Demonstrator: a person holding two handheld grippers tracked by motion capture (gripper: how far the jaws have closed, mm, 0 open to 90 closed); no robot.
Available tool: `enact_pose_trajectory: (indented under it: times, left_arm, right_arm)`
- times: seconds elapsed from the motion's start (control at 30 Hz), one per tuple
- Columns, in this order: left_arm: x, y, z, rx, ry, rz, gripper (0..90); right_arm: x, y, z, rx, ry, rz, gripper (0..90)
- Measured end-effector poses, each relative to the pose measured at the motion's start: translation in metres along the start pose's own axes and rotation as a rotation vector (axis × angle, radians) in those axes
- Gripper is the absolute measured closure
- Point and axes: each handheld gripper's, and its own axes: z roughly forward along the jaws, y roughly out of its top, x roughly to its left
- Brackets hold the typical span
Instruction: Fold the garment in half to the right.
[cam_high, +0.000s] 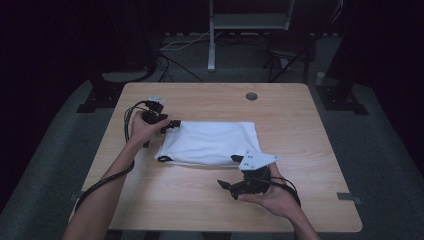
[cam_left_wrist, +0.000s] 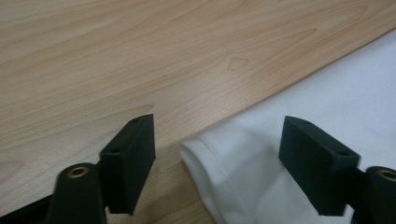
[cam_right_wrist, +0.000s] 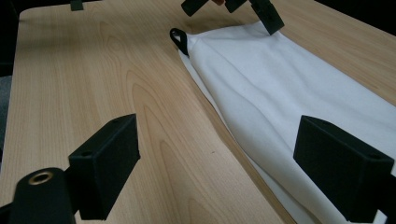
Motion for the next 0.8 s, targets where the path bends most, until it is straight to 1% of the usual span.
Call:
enact_pose_trajectory:
  times: [0.03, 0.07, 0.13, 0.2, 0.23, 0.3, 0.4, 0.43, 0.47, 0.53, 0.6, 0.67, 0.7, 0.73, 0.77, 0.8]
  left_arm:
    - [0.0, 0.0, 0.001, 0.013, -0.01, 0.0, 34.4]
    - [0.0, 0.0, 0.002, 0.017, -0.006, -0.003, 34.5]
    - [-0.001, 0.0, 0.005, 0.044, -0.003, -0.003, 34.7]
    - [-0.001, 0.0, 0.006, 0.036, -0.008, -0.014, 36.4]
    - [-0.001, 0.0, 0.007, 0.037, -0.015, -0.014, 37.2]
    - [-0.002, 0.001, 0.007, 0.038, -0.012, -0.01, 38.4]
    - [-0.003, 0.001, 0.009, 0.034, -0.007, -0.006, 48.5]
    - [-0.003, 0.001, 0.009, 0.033, -0.013, -0.005, 53.3]
    - [-0.003, 0.001, 0.009, 0.031, -0.014, -0.018, 57.0]
    - [-0.004, 0.001, 0.01, 0.028, -0.01, -0.015, 66.1]
    - [-0.005, 0.0, 0.011, 0.022, -0.023, -0.03, 73.4]
    - [-0.006, -0.002, 0.011, 0.022, -0.04, -0.029, 80.6]
    - [-0.007, -0.003, 0.011, 0.016, -0.059, -0.038, 82.3]
    - [-0.008, -0.002, 0.01, 0.009, -0.066, -0.045, 83.1]
    - [-0.009, -0.001, 0.008, 0.008, -0.068, -0.034, 83.4]
    - [-0.011, 0.0, 0.007, -0.003, -0.072, -0.036, 83.6]
  right_arm:
    - [0.0, 0.0, 0.0, 0.0, 0.001, 0.0, 13.8]
    - [0.001, 0.0, 0.0, -0.001, 0.001, 0.0, 13.8]
    - [0.002, 0.0, -0.001, -0.002, 0.006, -0.001, 13.8]
    - [0.002, 0.001, -0.001, -0.001, 0.008, -0.007, 13.8]
    - [0.003, 0.001, -0.001, -0.002, 0.009, -0.007, 13.8]
    - [0.003, 0.001, -0.001, -0.005, 0.012, -0.006, 13.8]
    - [0.004, 0.002, 0.0, -0.008, 0.013, -0.007, 13.8]
    - [0.004, 0.002, 0.0, -0.009, 0.013, -0.009, 13.8]
    - [0.005, 0.002, 0.001, -0.011, 0.014, -0.009, 13.8]
    - [0.005, 0.002, 0.002, -0.008, 0.016, -0.01, 13.8]
    - [0.006, 0.003, 0.004, -0.003, 0.019, -0.013, 13.8]
    - [0.006, 0.004, 0.005, -0.002, 0.022, -0.017, 13.8]
    - [0.006, 0.004, 0.006, -0.002, 0.023, -0.019, 13.8]
    - [0.006, 0.005, 0.007, -0.003, 0.027, -0.019, 13.8]
    - [0.006, 0.006, 0.008, 0.0, 0.027, -0.02, 13.8]
    - [0.006, 0.008, 0.009, 0.002, 0.027, -0.024, 13.8]
